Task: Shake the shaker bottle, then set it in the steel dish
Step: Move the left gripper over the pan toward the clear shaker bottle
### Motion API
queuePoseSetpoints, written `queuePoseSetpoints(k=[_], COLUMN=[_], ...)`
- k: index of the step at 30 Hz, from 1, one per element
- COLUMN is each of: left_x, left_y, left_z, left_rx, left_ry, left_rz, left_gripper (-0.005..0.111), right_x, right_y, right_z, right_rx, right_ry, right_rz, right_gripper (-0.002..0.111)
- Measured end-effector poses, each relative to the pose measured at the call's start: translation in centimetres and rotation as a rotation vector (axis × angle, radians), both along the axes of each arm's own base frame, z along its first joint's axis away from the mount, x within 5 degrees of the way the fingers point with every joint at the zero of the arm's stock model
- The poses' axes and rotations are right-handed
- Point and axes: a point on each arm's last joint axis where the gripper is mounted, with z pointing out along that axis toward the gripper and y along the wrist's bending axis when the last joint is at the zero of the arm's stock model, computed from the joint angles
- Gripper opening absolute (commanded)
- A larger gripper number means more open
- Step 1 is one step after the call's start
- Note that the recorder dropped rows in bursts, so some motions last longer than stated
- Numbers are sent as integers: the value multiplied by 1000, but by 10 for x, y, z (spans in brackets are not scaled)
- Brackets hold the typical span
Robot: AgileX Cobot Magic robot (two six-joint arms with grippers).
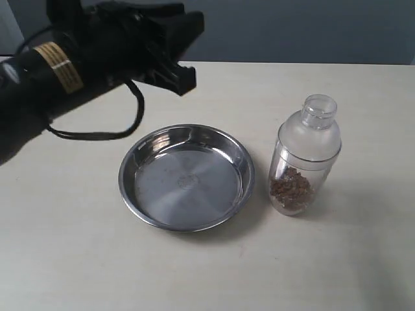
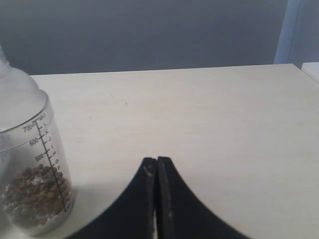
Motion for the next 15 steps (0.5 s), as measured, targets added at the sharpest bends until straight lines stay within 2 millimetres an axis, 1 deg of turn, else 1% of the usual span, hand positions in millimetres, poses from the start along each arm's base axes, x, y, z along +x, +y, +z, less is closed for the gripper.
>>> queuePoseSetpoints(k=[2, 4, 5, 7, 8, 9, 11, 12, 15], left_x=[3, 4, 4, 4, 4, 4, 8, 10, 17], left_y=[-8, -15, -17, -23, -25, -27, -33, -35, -42], left_z=[-12, -20, -22, -25, -26, -26, -26, -25, -26], left_rx=[32, 47, 43, 27, 22, 18, 4, -9, -51], left_ry=[-20, -51, -60, -86, -99, -116, -138, -139, -112], left_rz=[-68, -133, -152, -197, -215, -237, -270, -280, -322], left_gripper=[40, 41, 43, 53, 62, 74, 104, 106, 106], right_x=[0, 0, 0, 0, 0, 0, 0, 0, 0], right_y=[0, 0, 0, 0, 0, 0, 0, 0, 0], right_z=[0, 0, 0, 0, 0, 0, 0, 0, 0], right_rx=[0, 0, 0, 0, 0, 0, 0, 0, 0], right_ry=[0, 0, 0, 0, 0, 0, 0, 0, 0], right_rz=[0, 0, 0, 0, 0, 0, 0, 0, 0], right_gripper=[-1, -1, -1, -1, -1, -1, -1, -1, -1])
